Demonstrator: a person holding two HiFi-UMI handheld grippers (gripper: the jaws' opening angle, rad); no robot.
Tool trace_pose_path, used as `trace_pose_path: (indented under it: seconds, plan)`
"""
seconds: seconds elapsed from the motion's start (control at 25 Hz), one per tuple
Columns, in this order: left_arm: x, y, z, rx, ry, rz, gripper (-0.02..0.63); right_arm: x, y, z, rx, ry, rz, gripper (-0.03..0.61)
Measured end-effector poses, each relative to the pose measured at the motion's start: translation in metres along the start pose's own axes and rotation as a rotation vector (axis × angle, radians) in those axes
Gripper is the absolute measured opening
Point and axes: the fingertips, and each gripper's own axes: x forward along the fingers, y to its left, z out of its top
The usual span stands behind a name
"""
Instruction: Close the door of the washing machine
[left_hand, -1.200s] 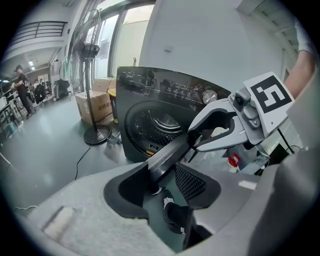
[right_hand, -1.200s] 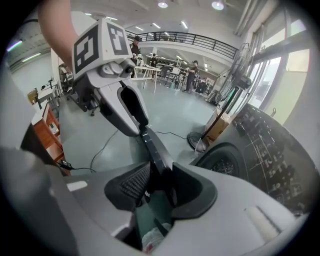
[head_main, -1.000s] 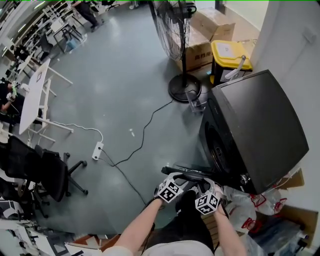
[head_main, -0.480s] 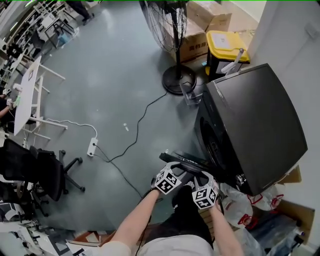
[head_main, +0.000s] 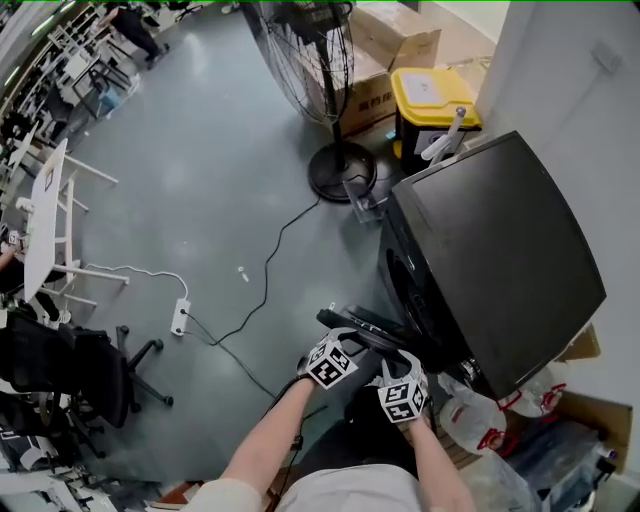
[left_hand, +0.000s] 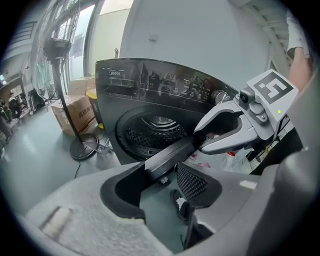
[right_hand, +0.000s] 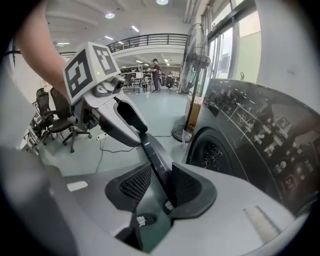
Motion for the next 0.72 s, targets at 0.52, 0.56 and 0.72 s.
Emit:
trace_pose_path:
  seconds: [0.52, 0.56, 0.72]
  plan:
    - [0.015, 0.026, 0.033, 0.103, -0.034, -0.075, 0.186, 0.016, -0.027, 0.015, 0.173, -0.005, -0.103, 0.132]
    - [0.018, 0.026, 0.035, 0.109, -0.034, -0.082, 0.186, 0.014, -0.031, 0.016, 0.195, -0.003, -0.118, 0.132]
    - [0.02, 0.027, 0.041, 0.153, -0.04, -0.126, 0.186, 0.01, -0.037, 0.021, 0.29, 0.001, -0.202, 0.14]
